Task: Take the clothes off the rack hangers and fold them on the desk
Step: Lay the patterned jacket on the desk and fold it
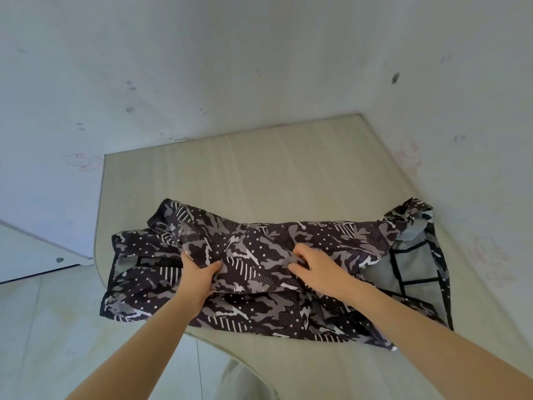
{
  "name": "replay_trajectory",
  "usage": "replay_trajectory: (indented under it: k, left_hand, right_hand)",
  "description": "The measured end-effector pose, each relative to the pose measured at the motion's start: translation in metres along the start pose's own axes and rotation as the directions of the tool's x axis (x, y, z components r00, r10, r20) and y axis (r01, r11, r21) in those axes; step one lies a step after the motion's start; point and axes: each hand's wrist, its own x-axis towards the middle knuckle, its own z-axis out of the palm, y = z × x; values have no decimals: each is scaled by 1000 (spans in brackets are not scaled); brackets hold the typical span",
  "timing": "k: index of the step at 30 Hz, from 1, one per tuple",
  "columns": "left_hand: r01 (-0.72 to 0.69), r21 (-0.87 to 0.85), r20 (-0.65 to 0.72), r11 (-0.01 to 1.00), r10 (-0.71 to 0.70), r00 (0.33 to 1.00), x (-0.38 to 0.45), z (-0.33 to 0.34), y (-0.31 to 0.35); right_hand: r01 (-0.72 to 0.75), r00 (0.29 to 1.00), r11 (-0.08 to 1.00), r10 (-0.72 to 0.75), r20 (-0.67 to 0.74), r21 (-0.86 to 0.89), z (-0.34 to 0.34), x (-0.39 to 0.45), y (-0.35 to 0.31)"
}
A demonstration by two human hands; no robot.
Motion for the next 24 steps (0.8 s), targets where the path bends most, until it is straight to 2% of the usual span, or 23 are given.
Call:
replay_trajectory:
  k: [2, 4, 7, 9, 10, 12, 14, 15, 17, 19, 20, 22, 23, 24]
  left_hand:
    - [24, -76, -20, 997, -25, 999, 2, 1, 4]
    - [27, -140, -66, 990, -37, 997, 8, 1, 8]
    - [33, -257, -107, 966, -62, 992, 17, -2, 13]
    - [18, -343, -134, 939, -68, 989, 20, -5, 17]
    - [17, -378, -138, 926, -75, 988, 22, -7, 18]
    - [38, -421, -122, 906, -98, 988, 26, -11, 20]
    - [75, -424, -79, 903, -119, 990, 32, -16, 20]
    - [90, -423, -55, 902, -124, 991, 34, -18, 21]
    - [125, -416, -11, 901, -142, 990, 40, -23, 26]
    - [116, -370, -17, 922, -132, 991, 46, -25, 34]
    - [62, -300, -72, 952, -87, 994, 48, -26, 40]
    - [-118, 5, -224, 993, 116, 968, 48, -24, 57]
    - [-228, 176, -242, 958, 267, 933, 43, -23, 67]
    - [-355, 308, -191, 883, 423, 886, 38, -19, 76]
  right_hand:
    - [8, 1000, 999, -9, -30, -53, -2, 2, 1]
    - [-32, 999, 977, 25, -40, -210, -4, 4, 7]
    - [-97, 993, 855, 121, 14, -509, -2, 3, 20]
    - [-131, 985, 781, 172, 9, -610, 0, 3, 19]
    - [-123, 990, 747, 143, -23, -653, 2, 4, 16]
    - [-7, 998, 682, -42, -48, -731, 9, 7, 3]
    - [177, 976, 640, -211, 51, -748, 20, 8, -7]
    - [252, 964, 626, -232, 132, -738, 25, 9, -9]
    - [295, 953, 648, -146, 265, -702, 30, 11, -6]
    - [267, 941, 705, -43, 336, -657, 31, 15, 0]
    - [262, 936, 724, -28, 352, -638, 31, 18, 1]
    - [263, 927, 745, -19, 375, -612, 27, 22, 0]
    - [262, 922, 756, -13, 386, -600, 26, 23, 0]
    - [246, 920, 780, -1, 392, -576, 25, 23, -1]
